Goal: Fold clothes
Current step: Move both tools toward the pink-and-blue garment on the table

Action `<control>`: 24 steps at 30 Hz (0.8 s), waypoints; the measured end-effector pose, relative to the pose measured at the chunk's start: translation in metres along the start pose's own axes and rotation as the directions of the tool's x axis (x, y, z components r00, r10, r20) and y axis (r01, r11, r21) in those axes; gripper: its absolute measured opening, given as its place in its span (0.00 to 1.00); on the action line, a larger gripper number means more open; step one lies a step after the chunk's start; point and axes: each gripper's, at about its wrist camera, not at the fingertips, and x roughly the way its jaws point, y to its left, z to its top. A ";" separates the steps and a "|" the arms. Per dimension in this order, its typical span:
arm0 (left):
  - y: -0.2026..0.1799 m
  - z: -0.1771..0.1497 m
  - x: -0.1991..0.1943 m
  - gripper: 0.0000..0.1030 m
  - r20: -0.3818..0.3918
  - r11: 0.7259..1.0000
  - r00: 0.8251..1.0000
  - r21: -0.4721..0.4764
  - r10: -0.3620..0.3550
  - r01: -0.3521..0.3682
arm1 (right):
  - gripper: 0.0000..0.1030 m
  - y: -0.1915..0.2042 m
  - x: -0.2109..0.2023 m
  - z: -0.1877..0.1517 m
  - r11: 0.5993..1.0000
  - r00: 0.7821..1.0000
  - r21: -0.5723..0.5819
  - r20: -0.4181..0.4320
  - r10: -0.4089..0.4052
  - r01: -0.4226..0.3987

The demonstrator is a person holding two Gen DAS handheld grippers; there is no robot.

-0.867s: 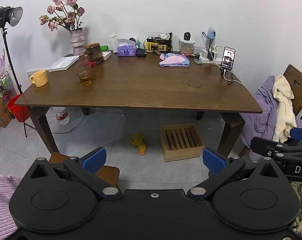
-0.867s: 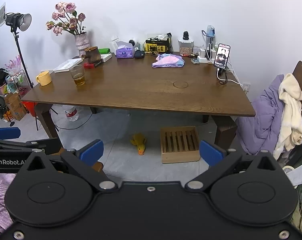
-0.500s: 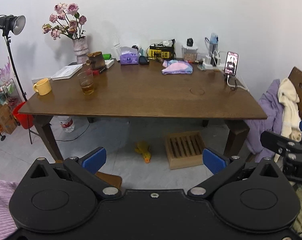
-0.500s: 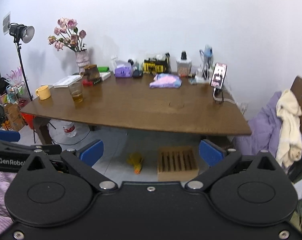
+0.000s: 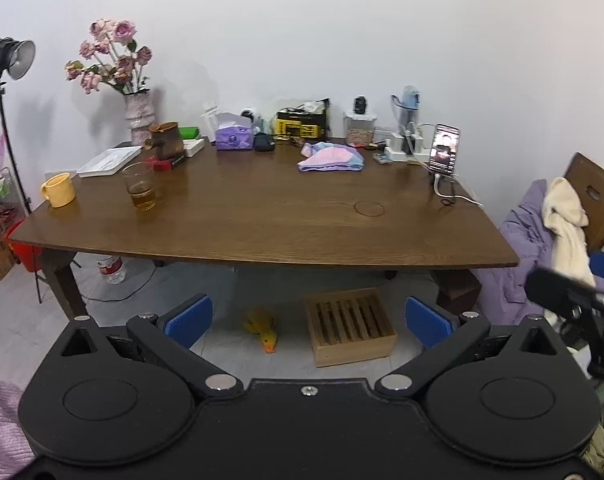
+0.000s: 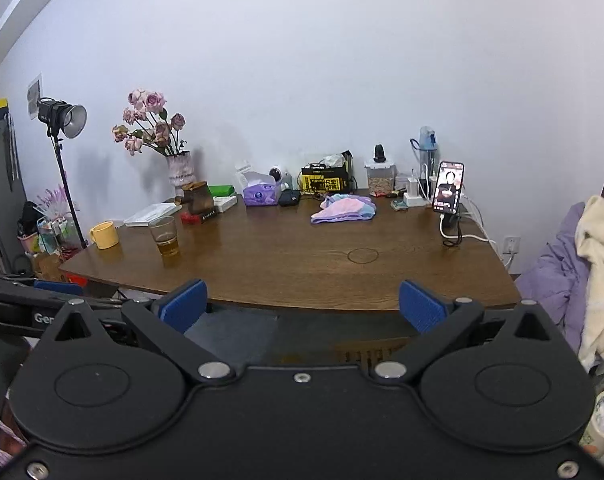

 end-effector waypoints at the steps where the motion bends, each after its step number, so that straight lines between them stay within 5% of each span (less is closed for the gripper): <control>1: 0.001 0.001 0.004 1.00 -0.008 1.000 1.000 -0.011 -0.005 0.005 | 0.99 -0.001 0.003 -0.001 1.000 1.000 -0.011 -0.012 -0.005 0.005; 10: 0.002 0.039 0.064 1.00 0.010 1.000 1.000 0.002 -0.013 0.013 | 0.95 -0.016 0.069 0.012 1.000 0.994 -0.027 -0.106 -0.002 -0.001; 17: 0.016 0.082 0.161 1.00 -0.024 0.999 0.999 -0.019 -0.046 0.045 | 0.38 -0.016 0.172 0.034 0.998 0.989 -0.064 -0.143 -0.023 0.014; 19: 0.024 0.106 0.194 1.00 -0.010 0.999 0.999 0.003 -0.046 0.046 | 0.33 -0.019 0.202 0.047 0.998 0.985 -0.068 -0.168 -0.024 0.012; 21: 0.029 0.122 0.213 1.00 0.006 0.998 0.999 0.019 -0.052 0.052 | 0.13 -0.020 0.247 0.067 0.999 0.979 -0.046 -0.201 -0.016 0.007; 24: 0.040 0.150 0.254 1.00 0.008 0.998 0.998 0.034 -0.057 0.057 | 0.10 -0.024 0.312 0.091 0.999 0.967 -0.012 -0.253 -0.034 0.032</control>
